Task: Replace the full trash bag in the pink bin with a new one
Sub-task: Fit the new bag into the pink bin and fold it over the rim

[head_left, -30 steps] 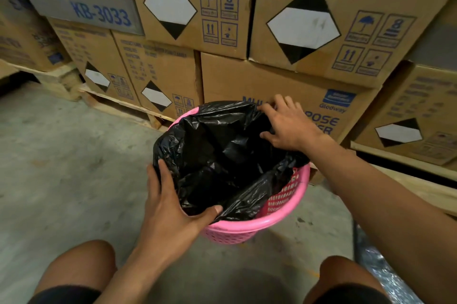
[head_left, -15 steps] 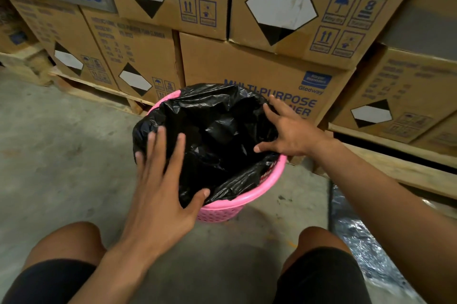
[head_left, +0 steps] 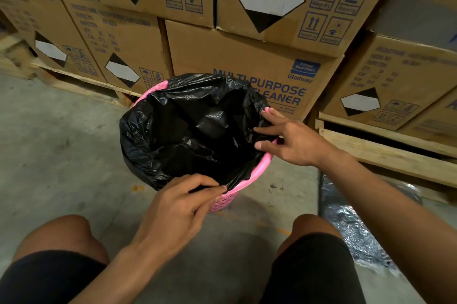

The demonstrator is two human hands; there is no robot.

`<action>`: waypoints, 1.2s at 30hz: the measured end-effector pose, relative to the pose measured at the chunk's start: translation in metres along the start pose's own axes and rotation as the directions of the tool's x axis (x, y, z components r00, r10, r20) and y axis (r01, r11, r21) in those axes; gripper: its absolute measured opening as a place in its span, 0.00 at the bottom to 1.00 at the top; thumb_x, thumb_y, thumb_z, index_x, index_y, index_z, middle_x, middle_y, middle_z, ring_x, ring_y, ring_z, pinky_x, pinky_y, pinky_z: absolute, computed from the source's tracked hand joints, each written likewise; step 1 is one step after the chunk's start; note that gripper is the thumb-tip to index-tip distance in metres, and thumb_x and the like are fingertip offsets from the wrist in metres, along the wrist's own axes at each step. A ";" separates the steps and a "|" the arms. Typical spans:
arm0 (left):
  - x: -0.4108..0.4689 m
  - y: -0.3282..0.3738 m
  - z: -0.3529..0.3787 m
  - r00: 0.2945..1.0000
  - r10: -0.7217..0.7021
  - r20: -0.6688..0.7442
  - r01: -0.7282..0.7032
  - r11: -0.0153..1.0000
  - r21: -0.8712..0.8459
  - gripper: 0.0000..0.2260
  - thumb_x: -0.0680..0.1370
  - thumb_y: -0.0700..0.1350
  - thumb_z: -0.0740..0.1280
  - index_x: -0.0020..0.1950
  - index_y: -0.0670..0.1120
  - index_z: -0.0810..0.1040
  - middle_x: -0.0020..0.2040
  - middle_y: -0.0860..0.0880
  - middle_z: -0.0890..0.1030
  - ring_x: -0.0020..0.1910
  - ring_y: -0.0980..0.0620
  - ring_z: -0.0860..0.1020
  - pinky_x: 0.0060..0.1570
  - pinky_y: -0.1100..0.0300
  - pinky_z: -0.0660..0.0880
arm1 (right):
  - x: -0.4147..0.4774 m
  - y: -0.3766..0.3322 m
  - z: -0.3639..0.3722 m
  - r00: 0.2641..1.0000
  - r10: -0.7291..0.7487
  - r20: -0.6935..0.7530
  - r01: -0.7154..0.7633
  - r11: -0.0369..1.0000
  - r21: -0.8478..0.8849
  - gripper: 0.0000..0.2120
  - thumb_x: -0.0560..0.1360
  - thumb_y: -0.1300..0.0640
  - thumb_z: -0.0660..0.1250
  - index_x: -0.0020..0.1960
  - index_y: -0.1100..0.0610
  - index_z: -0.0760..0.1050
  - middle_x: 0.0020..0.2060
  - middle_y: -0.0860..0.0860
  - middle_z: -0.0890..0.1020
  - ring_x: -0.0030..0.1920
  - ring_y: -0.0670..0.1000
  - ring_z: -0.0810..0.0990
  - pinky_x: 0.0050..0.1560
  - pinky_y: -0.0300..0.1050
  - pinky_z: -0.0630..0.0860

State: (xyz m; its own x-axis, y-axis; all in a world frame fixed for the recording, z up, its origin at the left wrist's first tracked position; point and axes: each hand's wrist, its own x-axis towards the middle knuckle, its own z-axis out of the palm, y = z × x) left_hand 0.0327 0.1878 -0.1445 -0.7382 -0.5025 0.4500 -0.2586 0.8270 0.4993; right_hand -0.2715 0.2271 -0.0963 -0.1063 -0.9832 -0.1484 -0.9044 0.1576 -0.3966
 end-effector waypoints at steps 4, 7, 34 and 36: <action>-0.001 0.001 -0.001 0.993 0.087 -0.073 -0.077 0.989 0.127 0.09 0.72 0.41 0.75 0.51 0.50 0.87 0.48 0.54 0.83 0.46 0.50 0.79 0.43 0.51 0.72 | -0.007 0.001 0.000 0.989 -0.041 -0.145 0.043 0.999 0.011 0.12 0.77 0.44 0.72 0.56 0.50 0.87 0.75 0.49 0.72 0.78 0.45 0.64 0.73 0.38 0.60; -0.002 0.002 0.001 0.991 0.096 -0.089 -0.080 0.981 0.175 0.08 0.73 0.42 0.75 0.50 0.51 0.87 0.45 0.54 0.82 0.41 0.48 0.77 0.38 0.50 0.70 | -0.010 0.002 0.001 0.984 -0.046 -0.174 0.047 0.999 0.000 0.10 0.77 0.46 0.72 0.49 0.52 0.87 0.70 0.48 0.77 0.68 0.47 0.74 0.63 0.43 0.72; 0.017 0.009 0.015 0.984 -0.012 0.180 -0.044 0.953 0.301 0.19 0.80 0.56 0.60 0.69 0.57 0.77 0.60 0.57 0.81 0.52 0.53 0.79 0.45 0.56 0.76 | -0.011 0.005 0.004 0.979 0.195 -0.050 -0.194 0.981 0.027 0.31 0.83 0.43 0.61 0.82 0.50 0.59 0.61 0.51 0.71 0.68 0.56 0.72 0.60 0.41 0.65; 0.017 0.009 0.018 0.988 0.011 0.153 -0.059 0.949 0.310 0.18 0.80 0.55 0.61 0.68 0.57 0.78 0.61 0.56 0.82 0.55 0.51 0.79 0.47 0.56 0.76 | -0.010 0.002 0.004 0.973 0.214 -0.084 -0.211 0.977 0.038 0.30 0.83 0.46 0.61 0.82 0.53 0.60 0.65 0.53 0.72 0.71 0.57 0.70 0.65 0.43 0.67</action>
State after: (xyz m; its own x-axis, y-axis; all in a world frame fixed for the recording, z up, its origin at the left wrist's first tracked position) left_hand 0.0062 0.1908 -0.1461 -0.8280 -0.4484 0.3368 -0.3948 0.8926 0.2179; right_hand -0.2709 0.2373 -0.0995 -0.3313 -0.9310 -0.1530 -0.8450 0.3649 -0.3908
